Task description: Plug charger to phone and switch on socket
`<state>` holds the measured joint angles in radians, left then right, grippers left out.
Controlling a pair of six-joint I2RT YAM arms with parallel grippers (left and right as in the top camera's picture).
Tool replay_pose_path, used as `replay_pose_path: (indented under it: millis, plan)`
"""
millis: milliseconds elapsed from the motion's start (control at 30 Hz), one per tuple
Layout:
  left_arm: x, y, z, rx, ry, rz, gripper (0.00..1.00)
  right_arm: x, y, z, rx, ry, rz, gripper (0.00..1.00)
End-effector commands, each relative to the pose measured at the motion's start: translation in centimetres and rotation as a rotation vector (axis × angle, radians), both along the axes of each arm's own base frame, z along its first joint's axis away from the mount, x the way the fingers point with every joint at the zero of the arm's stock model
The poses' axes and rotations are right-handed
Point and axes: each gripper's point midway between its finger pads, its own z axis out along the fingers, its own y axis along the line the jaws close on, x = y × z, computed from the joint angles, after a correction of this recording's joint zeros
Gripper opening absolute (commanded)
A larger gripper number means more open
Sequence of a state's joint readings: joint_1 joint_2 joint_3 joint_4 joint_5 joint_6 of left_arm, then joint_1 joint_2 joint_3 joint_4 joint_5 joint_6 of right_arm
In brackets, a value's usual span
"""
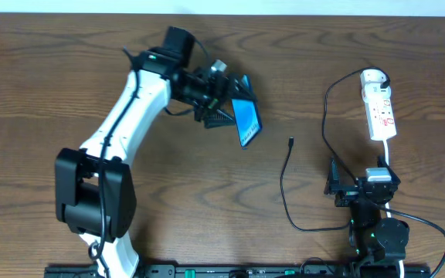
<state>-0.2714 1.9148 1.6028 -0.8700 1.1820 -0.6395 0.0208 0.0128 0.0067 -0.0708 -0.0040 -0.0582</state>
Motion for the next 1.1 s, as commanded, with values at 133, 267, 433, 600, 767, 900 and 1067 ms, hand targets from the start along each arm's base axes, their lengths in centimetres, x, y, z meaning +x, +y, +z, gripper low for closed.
replay_pose_path:
  millis: [133,267,433,600,767,900,1067]
  plan:
    - [-0.4,1.6,7.0,-0.341,0.161,-0.015,0.79,0.0,0.0,-0.1,0.012,0.004,-0.002,0.99]
    - [0.0,2.3,7.2,-0.347,0.201,0.011,0.8,0.0,0.0,-0.1,0.012,0.004,-0.002,0.99]
    - [0.1,2.3,7.2,-0.325,0.337,0.045,0.79,0.0,0.0,-0.1,0.012,0.004,-0.002,0.99]
    - [0.1,2.3,7.2,-0.315,0.399,0.06,0.8,0.0,0.0,-0.1,0.012,0.004,-0.003,0.99]
    - [0.1,2.3,7.2,-0.315,0.399,0.06,0.8,0.0,0.0,-0.1,0.012,0.004,-0.002,0.99]
    - [0.1,2.3,7.2,-0.316,0.399,0.06,0.8,0.0,0.0,-0.1,0.012,0.004,-0.002,0.99]
    - [0.1,2.3,7.2,-0.315,0.398,0.06,0.8,-0.2,2.3,1.2,0.068,-0.042,0.131,0.99]
